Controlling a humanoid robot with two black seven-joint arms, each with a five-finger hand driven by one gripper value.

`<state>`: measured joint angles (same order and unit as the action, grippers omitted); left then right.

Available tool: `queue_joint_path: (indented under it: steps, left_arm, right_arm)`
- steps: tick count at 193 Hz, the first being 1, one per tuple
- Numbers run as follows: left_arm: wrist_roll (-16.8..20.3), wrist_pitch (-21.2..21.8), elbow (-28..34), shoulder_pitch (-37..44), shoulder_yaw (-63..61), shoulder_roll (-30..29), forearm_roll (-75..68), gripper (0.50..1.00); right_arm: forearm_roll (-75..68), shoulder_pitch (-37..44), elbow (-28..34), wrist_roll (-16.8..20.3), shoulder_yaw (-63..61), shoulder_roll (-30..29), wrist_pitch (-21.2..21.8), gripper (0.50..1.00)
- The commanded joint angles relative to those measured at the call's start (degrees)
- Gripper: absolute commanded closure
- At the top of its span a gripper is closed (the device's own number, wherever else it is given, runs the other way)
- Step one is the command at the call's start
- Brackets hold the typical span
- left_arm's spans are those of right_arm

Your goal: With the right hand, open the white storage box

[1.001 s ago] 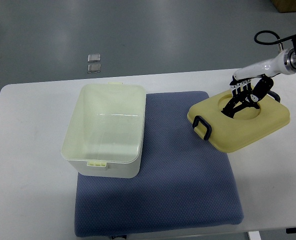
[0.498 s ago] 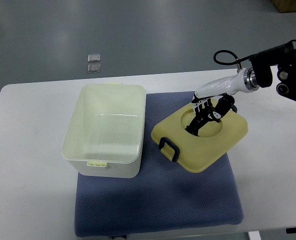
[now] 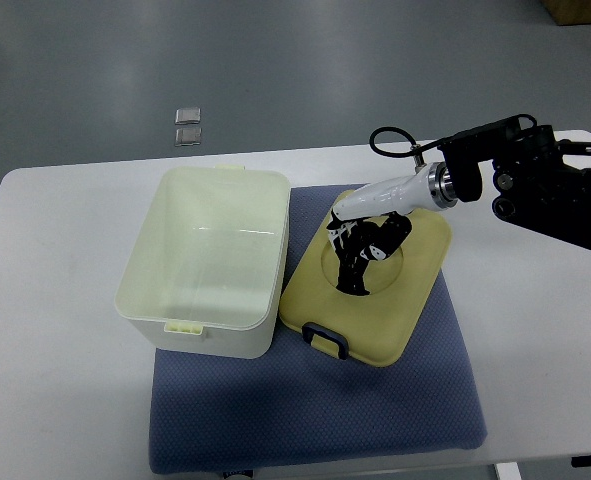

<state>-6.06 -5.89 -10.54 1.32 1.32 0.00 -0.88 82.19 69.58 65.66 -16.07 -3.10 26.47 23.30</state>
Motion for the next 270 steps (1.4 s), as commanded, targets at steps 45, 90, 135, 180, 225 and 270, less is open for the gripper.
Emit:
queue_joint_path:
  steps: [45, 90, 135, 180, 225, 270]
  left_arm:
    - [0.00, 0.00, -0.09, 0.00, 0.00, 0.00, 0.00, 0.500]
    - [0.00, 0.00, 0.00, 0.00, -0.09, 0.00, 0.00, 0.500]
    - [0.00, 0.00, -0.18, 0.00, -0.09, 0.00, 0.00, 0.500]
    - [0.00, 0.00, -0.35, 0.00, -0.18, 0.00, 0.00, 0.500]
    - [0.00, -0.09, -0.71, 0.00, -0.18, 0.00, -0.09, 0.500]
    - [0.00, -0.09, -0.71, 0.00, -0.18, 0.00, 0.00, 0.500]
  right_arm:
    - [-0.01, -0.67, -1.50, -0.01, -0.60, -0.02, -0.09, 0.587]
    - [-0.01, -1.02, -3.61, -0.01, -1.03, 0.86, 0.00, 0.574]
    - [-1.06, -3.75, -9.76, 0.25, -14.83, -0.02, 0.52, 0.574]
    - [-25.04, -8.23, -17.94, 0.61, -29.16, -4.50, -0.88, 0.574]
    - [-71.88, -15.17, -19.78, 2.63, -35.05, -10.03, -8.79, 0.574]
    - [-103.02, -19.39, -21.98, 1.84, -35.58, -13.38, -10.99, 0.574]
